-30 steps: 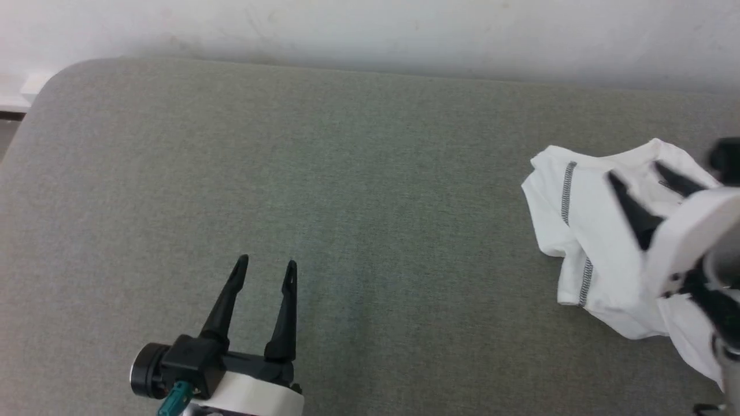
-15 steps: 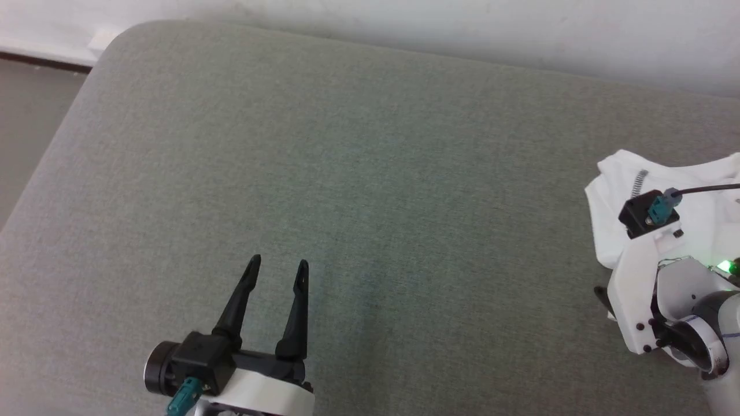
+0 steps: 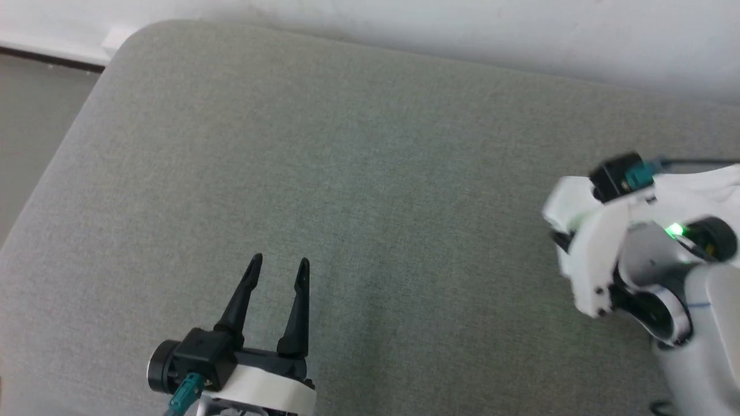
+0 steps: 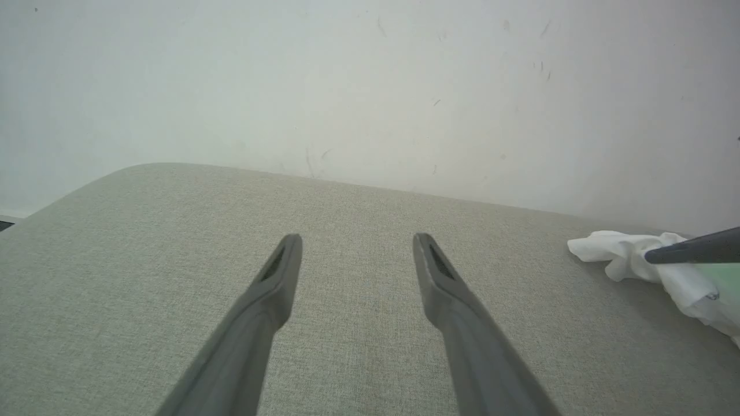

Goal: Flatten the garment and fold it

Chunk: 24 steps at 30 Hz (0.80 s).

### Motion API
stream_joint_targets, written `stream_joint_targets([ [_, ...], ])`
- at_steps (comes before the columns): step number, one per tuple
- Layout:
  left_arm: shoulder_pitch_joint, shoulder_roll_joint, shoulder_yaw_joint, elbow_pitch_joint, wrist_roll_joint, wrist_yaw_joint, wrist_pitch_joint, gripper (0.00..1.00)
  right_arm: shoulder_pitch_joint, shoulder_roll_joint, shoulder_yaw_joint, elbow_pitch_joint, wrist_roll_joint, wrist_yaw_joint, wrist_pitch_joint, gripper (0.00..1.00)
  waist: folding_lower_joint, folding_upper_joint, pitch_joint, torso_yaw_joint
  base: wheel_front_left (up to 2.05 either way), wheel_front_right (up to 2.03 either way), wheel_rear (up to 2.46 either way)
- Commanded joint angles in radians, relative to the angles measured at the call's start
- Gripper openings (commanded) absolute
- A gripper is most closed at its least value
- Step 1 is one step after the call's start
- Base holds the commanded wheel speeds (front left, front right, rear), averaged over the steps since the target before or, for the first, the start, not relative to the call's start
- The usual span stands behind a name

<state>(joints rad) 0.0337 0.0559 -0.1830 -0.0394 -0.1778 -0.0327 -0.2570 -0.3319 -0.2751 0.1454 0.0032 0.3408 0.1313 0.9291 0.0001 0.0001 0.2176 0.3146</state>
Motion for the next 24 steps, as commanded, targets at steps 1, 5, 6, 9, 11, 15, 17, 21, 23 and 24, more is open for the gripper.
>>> stream_joint_targets([
  [1,0.003,-0.003,0.003,0.003,0.003,0.007,-0.005,1.00,-0.048,0.035,0.013,-0.013,0.028,-0.001,-0.014,0.00,-0.0001,-0.0001,-0.048,-0.031,0.00,0.00,0.00],
  [5,0.017,-0.004,0.006,0.004,0.005,0.008,-0.005,1.00,-0.164,0.129,0.072,-0.014,0.086,-0.001,-0.036,0.00,-0.0001,-0.0001,-0.079,-0.041,0.00,0.00,0.00],
  [6,0.020,-0.004,0.008,0.004,0.005,0.008,-0.005,1.00,-0.194,0.154,0.091,-0.007,0.097,-0.001,-0.043,0.00,-0.0001,-0.0001,-0.083,-0.041,0.00,0.00,0.00],
  [9,0.030,-0.004,0.012,0.004,0.004,0.006,-0.005,1.00,-0.266,0.204,0.165,0.033,0.128,-0.001,-0.070,0.00,-0.0001,-0.0001,-0.087,-0.036,0.00,0.00,0.00],
  [11,0.035,-0.004,0.014,0.006,0.002,0.004,-0.005,1.00,-0.286,0.219,0.220,0.073,0.158,-0.001,-0.089,0.00,-0.0001,-0.0001,-0.083,-0.027,0.00,0.00,0.00],
  [15,0.033,-0.005,0.010,0.011,-0.002,0.000,-0.005,1.00,-0.277,0.224,0.309,0.181,0.228,-0.001,-0.150,0.00,-0.0001,-0.0001,-0.059,0.000,0.00,0.00,0.00],
  [17,0.025,-0.005,0.002,0.018,-0.004,-0.004,-0.005,1.00,-0.265,0.224,0.333,0.250,0.234,-0.001,-0.186,0.47,-0.0001,-0.0001,-0.043,0.016,0.00,0.00,0.00],
  [21,0.006,-0.005,-0.009,0.027,-0.010,-0.002,-0.005,1.00,-0.257,0.225,0.370,0.352,0.232,-0.001,-0.225,1.00,-0.0001,-0.0001,-0.019,0.031,0.00,0.00,0.00],
  [23,0.000,-0.005,-0.011,0.028,-0.014,0.001,-0.005,1.00,-0.267,0.225,0.375,0.371,0.232,-0.001,-0.244,1.00,-0.0001,-0.0001,-0.012,0.030,0.00,0.00,0.00],
  [24,-0.002,-0.005,-0.012,0.029,-0.016,0.002,-0.005,1.00,-0.274,0.225,0.369,0.371,0.238,-0.001,-0.256,1.00,-0.0001,-0.0001,-0.011,0.027,0.00,0.00,0.00],
])
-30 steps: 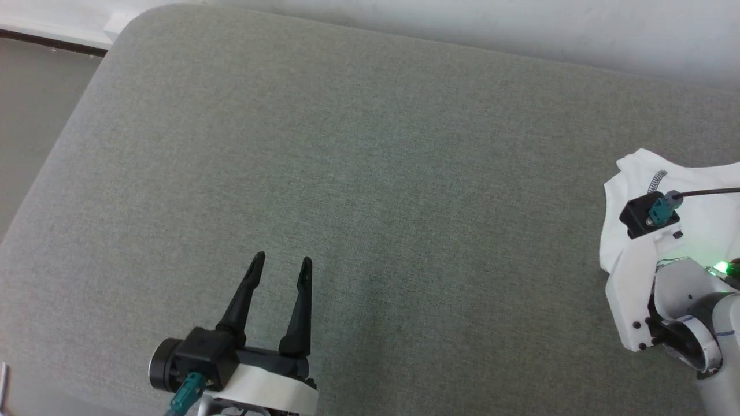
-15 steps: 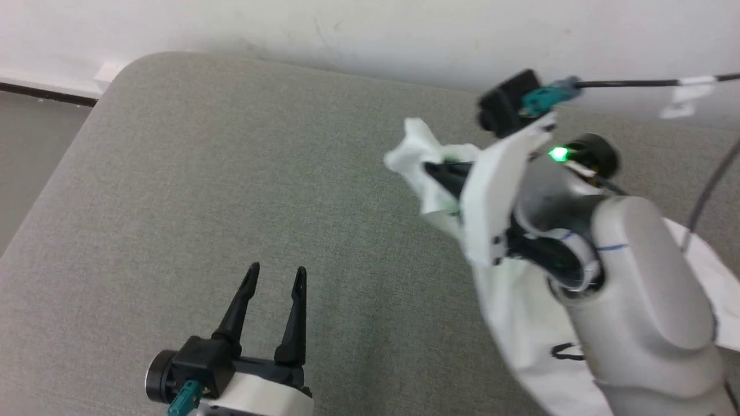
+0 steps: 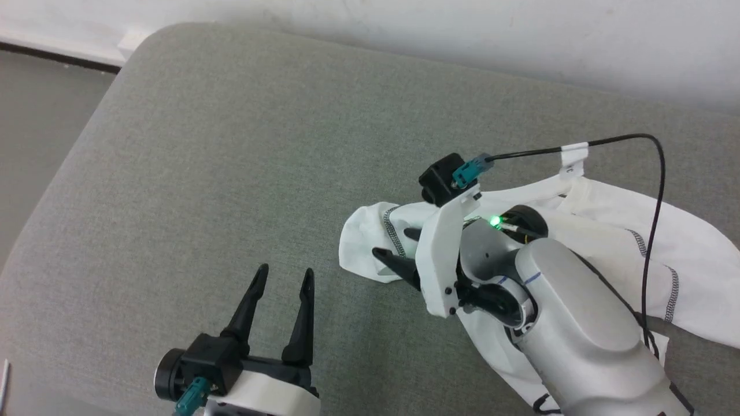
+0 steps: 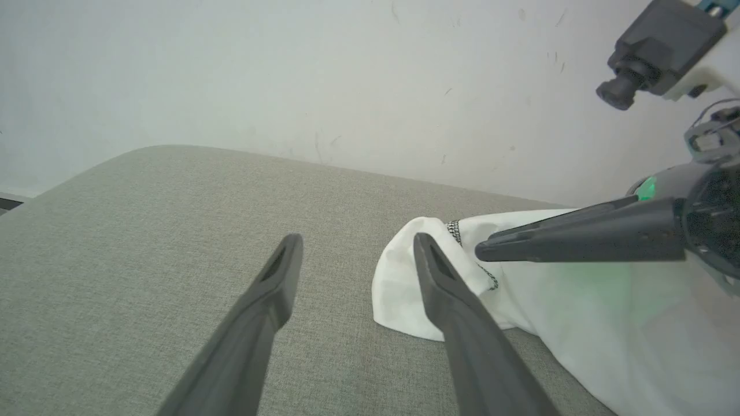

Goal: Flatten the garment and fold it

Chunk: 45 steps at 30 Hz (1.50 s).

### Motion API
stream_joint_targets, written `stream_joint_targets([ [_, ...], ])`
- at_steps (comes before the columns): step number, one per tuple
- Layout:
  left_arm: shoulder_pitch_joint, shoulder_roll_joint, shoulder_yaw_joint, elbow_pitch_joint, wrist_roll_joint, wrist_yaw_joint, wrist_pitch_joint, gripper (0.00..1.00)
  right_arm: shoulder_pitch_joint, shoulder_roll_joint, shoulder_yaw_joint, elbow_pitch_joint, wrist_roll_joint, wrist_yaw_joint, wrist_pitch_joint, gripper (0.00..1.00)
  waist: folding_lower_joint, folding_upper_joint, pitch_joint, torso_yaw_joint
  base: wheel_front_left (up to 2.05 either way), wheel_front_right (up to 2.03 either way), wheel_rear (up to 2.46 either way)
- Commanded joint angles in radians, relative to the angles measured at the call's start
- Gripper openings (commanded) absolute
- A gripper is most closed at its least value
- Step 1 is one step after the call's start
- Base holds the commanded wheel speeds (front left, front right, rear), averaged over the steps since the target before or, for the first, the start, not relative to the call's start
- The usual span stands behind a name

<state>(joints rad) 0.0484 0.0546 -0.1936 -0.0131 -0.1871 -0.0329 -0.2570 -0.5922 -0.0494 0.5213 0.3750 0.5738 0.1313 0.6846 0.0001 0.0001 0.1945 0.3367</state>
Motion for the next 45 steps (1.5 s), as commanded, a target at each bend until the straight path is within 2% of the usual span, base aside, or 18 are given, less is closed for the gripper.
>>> stream_joint_targets([
  [1,-0.017,-0.004,-0.002,0.004,-0.008,0.004,-0.005,1.00,-0.024,-0.001,-0.011,-0.005,0.009,-0.001,-0.022,1.00,-0.0001,-0.0001,0.013,0.001,0.00,0.00,0.00],
  [6,-0.012,-0.004,0.005,0.009,-0.004,0.010,-0.005,1.00,-0.052,-0.002,-0.107,-0.078,0.015,-0.001,-0.067,1.00,-0.0001,-0.0001,-0.004,-0.035,0.00,0.00,0.00],
  [10,-0.004,-0.004,0.013,0.005,0.005,0.010,-0.005,1.00,-0.014,-0.049,-0.276,-0.179,-0.001,-0.001,-0.070,1.00,-0.0001,-0.0001,-0.020,-0.068,0.00,0.00,0.00],
  [14,0.004,-0.001,0.023,-0.005,0.013,0.008,-0.005,1.00,0.083,-0.148,-0.459,-0.269,-0.096,-0.001,-0.036,1.00,-0.0001,-0.0001,-0.020,-0.099,0.00,0.00,0.00],
  [15,0.004,-0.001,0.023,-0.005,0.013,0.008,-0.005,1.00,0.083,-0.148,-0.459,-0.269,-0.096,-0.001,-0.036,1.00,-0.0001,-0.0001,-0.020,-0.099,0.00,0.00,0.00],
  [17,0.004,-0.001,0.027,-0.012,0.015,0.007,-0.005,1.00,0.152,-0.202,-0.534,-0.305,-0.172,-0.001,-0.021,1.00,-0.0001,-0.0001,-0.011,-0.110,0.00,0.00,0.00],
  [20,0.001,0.000,0.030,-0.019,0.018,0.002,-0.005,1.00,0.258,-0.238,-0.626,-0.344,-0.253,-0.001,-0.002,1.00,-0.0001,-0.0001,0.012,-0.125,0.00,0.00,0.00],
  [22,-0.004,0.000,0.029,-0.019,0.020,-0.002,-0.005,1.00,0.319,-0.237,-0.676,-0.358,-0.293,-0.001,0.004,1.00,-0.0001,-0.0001,0.029,-0.132,0.00,0.00,0.00],
  [27,-0.023,0.000,0.025,-0.014,0.023,-0.012,-0.005,1.00,0.426,-0.223,-0.708,-0.344,-0.379,-0.001,0.011,1.00,-0.0001,-0.0001,0.063,-0.140,0.00,0.00,0.00],
  [33,-0.047,0.002,0.020,-0.011,0.027,-0.024,-0.005,1.00,0.450,-0.206,-0.688,-0.232,-0.428,-0.001,-0.002,1.00,-0.0001,-0.0001,0.090,-0.129,0.00,0.00,0.00],
  [34,-0.049,0.003,0.020,-0.011,0.029,-0.025,-0.005,1.00,0.444,-0.203,-0.686,-0.209,-0.439,-0.001,-0.007,0.89,-0.0001,-0.0001,0.094,-0.127,0.00,0.00,0.00],
  [35,-0.051,0.006,0.021,-0.011,0.029,-0.025,-0.005,1.00,0.435,-0.201,-0.683,-0.188,-0.448,-0.001,-0.014,0.45,-0.0001,-0.0001,0.098,-0.127,0.00,0.00,0.00],
  [36,-0.052,0.008,0.023,-0.011,0.030,-0.026,-0.005,1.00,0.423,-0.200,-0.681,-0.170,-0.456,-0.001,-0.026,0.26,-0.0001,-0.0001,0.100,-0.127,0.00,0.00,0.00],
  [37,-0.053,0.010,0.025,-0.011,0.030,-0.026,-0.005,1.00,0.409,-0.199,-0.681,-0.156,-0.464,-0.001,-0.039,0.00,-0.0001,-0.0001,0.101,-0.127,0.00,0.00,0.00],
  [41,-0.044,0.019,0.034,-0.008,0.035,-0.022,-0.005,1.00,0.351,-0.190,-0.672,-0.142,-0.451,-0.001,-0.087,0.00,-0.0001,-0.0001,0.087,-0.148,0.00,0.00,0.00],
  [45,-0.032,0.025,0.033,-0.002,0.035,-0.021,-0.005,1.00,0.321,-0.207,-0.707,-0.190,-0.426,-0.001,-0.116,0.00,-0.0001,-0.0001,0.052,-0.173,0.00,0.00,0.00],
])
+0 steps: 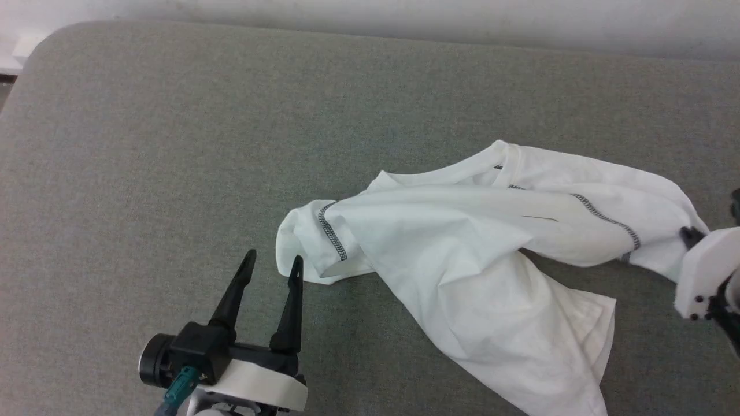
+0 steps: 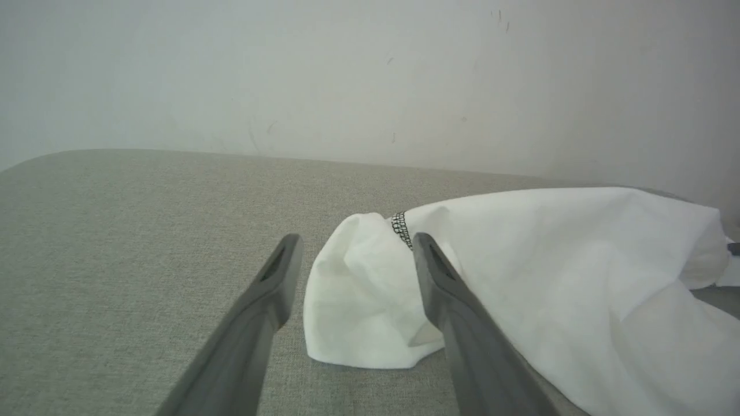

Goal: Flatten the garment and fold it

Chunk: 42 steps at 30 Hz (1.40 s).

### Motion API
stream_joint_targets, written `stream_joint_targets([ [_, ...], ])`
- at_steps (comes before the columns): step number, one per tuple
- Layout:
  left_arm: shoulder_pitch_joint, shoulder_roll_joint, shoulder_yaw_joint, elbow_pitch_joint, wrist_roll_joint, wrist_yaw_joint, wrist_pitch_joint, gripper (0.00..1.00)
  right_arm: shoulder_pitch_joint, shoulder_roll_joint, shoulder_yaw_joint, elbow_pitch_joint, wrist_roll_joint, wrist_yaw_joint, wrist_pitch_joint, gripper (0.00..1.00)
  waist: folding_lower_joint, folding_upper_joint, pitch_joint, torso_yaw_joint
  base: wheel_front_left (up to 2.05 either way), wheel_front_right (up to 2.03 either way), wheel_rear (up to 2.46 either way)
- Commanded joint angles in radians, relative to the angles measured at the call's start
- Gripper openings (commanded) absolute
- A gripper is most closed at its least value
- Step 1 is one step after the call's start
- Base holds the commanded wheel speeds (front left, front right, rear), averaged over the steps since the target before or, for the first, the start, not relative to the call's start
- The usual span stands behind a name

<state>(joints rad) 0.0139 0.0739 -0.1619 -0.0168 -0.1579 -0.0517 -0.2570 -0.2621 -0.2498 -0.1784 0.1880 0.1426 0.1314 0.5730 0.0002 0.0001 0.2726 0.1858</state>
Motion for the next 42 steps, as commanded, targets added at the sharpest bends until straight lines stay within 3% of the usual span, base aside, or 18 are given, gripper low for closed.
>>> stream_joint_targets([
  [1,0.005,0.005,0.000,0.004,0.005,-0.002,-0.005,1.00,-0.005,-0.013,-0.030,-0.021,0.008,-0.001,-0.005,0.00,-0.0002,-0.0001,-0.037,-0.026,0.00,0.00,0.00],
  [7,0.027,0.006,-0.012,0.018,0.000,-0.001,-0.004,1.00,0.123,-0.076,-0.222,-0.099,-0.047,-0.001,0.005,0.00,-0.0002,-0.0001,-0.078,-0.024,0.00,0.00,0.00],
  [10,0.042,0.010,-0.009,0.020,-0.005,0.002,-0.003,1.00,0.196,-0.062,-0.279,-0.098,-0.071,-0.001,-0.015,0.00,-0.0002,-0.0001,-0.087,-0.021,0.00,0.00,0.00],
  [11,0.047,0.012,-0.008,0.020,-0.007,0.003,-0.001,1.00,0.205,-0.049,-0.289,-0.091,-0.072,-0.001,-0.031,0.15,-0.0002,-0.0001,-0.088,-0.022,0.00,0.00,0.00],
  [12,0.051,0.015,-0.007,0.019,-0.008,0.004,0.001,1.00,0.207,-0.036,-0.292,-0.081,-0.075,-0.001,-0.052,0.48,-0.0002,-0.0001,-0.089,-0.024,0.00,0.00,0.00],
  [13,0.054,0.017,-0.006,0.018,-0.009,0.005,0.003,1.00,0.206,-0.021,-0.290,-0.069,-0.078,-0.001,-0.075,1.00,-0.0002,-0.0001,-0.092,-0.025,0.00,0.00,0.00],
  [20,0.059,0.028,-0.006,-0.005,-0.012,0.013,0.020,1.00,0.140,0.081,-0.239,-0.057,-0.047,-0.001,-0.263,1.00,-0.0002,-0.0001,-0.107,-0.047,0.00,0.00,0.00],
  [28,0.073,0.026,-0.006,-0.026,-0.018,0.024,0.011,1.00,0.232,0.191,-0.185,-0.318,-0.045,-0.001,-0.481,1.00,-0.0002,-0.0001,-0.118,-0.073,0.00,0.00,0.00],
  [35,0.101,0.019,-0.002,-0.024,-0.023,0.038,0.000,1.00,0.404,0.199,-0.140,-0.350,0.046,-0.001,-0.656,1.00,-0.0002,-0.0001,-0.123,-0.109,0.00,0.00,0.00],
  [42,0.073,0.029,0.006,-0.039,-0.020,0.036,-0.003,1.00,0.422,0.199,-0.119,-0.333,0.046,-0.001,-0.747,1.00,-0.0002,-0.0001,-0.110,-0.168,0.00,0.00,0.00],
])
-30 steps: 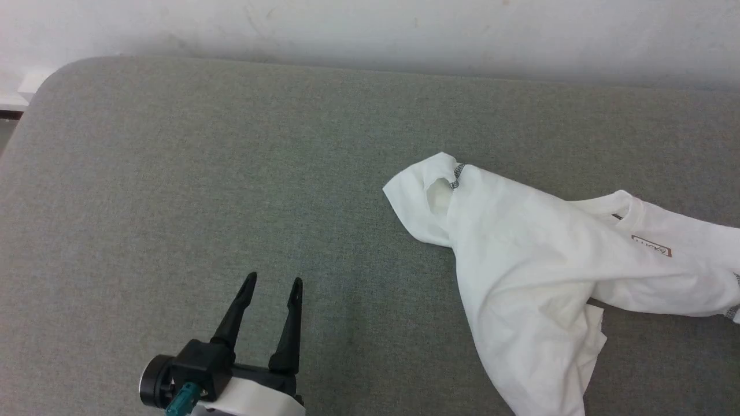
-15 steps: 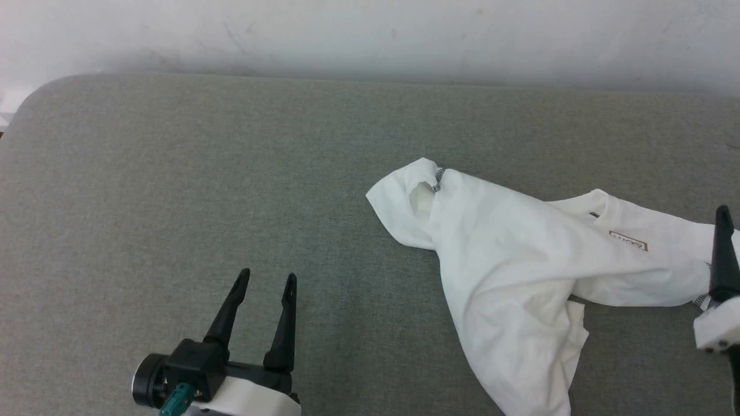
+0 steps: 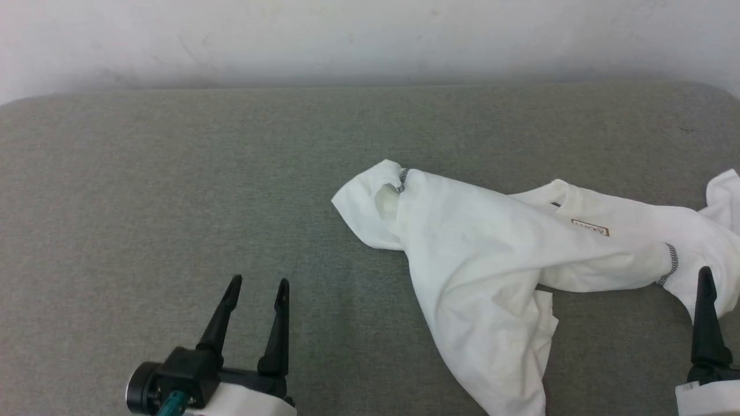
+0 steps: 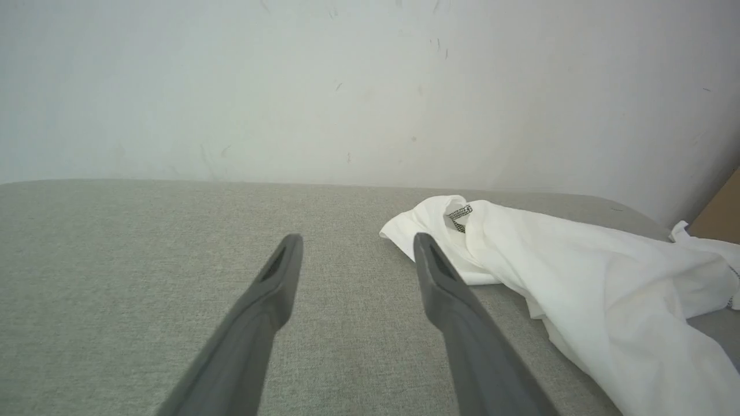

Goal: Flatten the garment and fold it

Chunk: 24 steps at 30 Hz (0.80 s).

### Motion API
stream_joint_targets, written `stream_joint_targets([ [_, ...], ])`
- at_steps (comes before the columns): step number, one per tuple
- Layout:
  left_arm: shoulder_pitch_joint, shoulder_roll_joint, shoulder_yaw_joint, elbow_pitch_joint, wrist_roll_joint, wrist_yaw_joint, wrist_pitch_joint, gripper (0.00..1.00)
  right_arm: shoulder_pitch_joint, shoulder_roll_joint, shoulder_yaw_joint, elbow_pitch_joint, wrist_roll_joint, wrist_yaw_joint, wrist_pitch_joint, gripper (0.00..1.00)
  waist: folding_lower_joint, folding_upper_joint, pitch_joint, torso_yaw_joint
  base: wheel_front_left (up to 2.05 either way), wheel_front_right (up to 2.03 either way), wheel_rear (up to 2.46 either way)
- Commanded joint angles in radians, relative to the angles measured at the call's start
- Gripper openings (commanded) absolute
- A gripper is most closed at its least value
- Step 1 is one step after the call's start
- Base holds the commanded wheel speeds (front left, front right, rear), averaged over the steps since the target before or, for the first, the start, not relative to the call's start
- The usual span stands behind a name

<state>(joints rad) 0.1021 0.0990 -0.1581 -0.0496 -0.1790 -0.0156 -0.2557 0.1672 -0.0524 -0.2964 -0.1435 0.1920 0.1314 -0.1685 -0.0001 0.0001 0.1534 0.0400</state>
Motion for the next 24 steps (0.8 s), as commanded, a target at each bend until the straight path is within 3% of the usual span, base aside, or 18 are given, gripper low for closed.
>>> stream_joint_targets([
  [1,-0.030,0.010,-0.001,-0.008,0.005,-0.004,-0.002,1.00,-0.014,0.002,-0.003,-0.003,-0.007,-0.001,-0.009,1.00,0.0001,-0.0001,0.013,-0.028,0.00,0.00,0.00],
  [6,-0.123,0.033,-0.014,-0.001,0.018,-0.023,0.059,1.00,-0.038,0.002,0.001,-0.009,-0.012,-0.001,-0.010,1.00,0.0001,-0.0001,0.041,-0.047,0.00,0.00,0.00],
  [14,-0.356,0.070,-0.085,0.105,0.010,-0.080,0.312,1.00,-0.078,0.002,0.045,0.009,0.013,-0.001,-0.020,1.00,0.0001,-0.0001,0.134,-0.092,0.00,0.00,0.00],
  [20,-0.448,0.055,-0.115,0.192,-0.024,-0.090,0.472,1.00,-0.106,0.002,0.060,0.031,0.027,-0.001,-0.037,1.00,0.0001,-0.0001,0.196,-0.126,0.00,0.00,0.00],
  [24,-0.478,0.052,-0.115,0.243,-0.029,-0.079,0.514,1.00,-0.122,0.002,0.071,0.047,0.037,-0.001,-0.047,1.00,0.0001,-0.0001,0.219,-0.148,0.00,0.00,0.00],
])
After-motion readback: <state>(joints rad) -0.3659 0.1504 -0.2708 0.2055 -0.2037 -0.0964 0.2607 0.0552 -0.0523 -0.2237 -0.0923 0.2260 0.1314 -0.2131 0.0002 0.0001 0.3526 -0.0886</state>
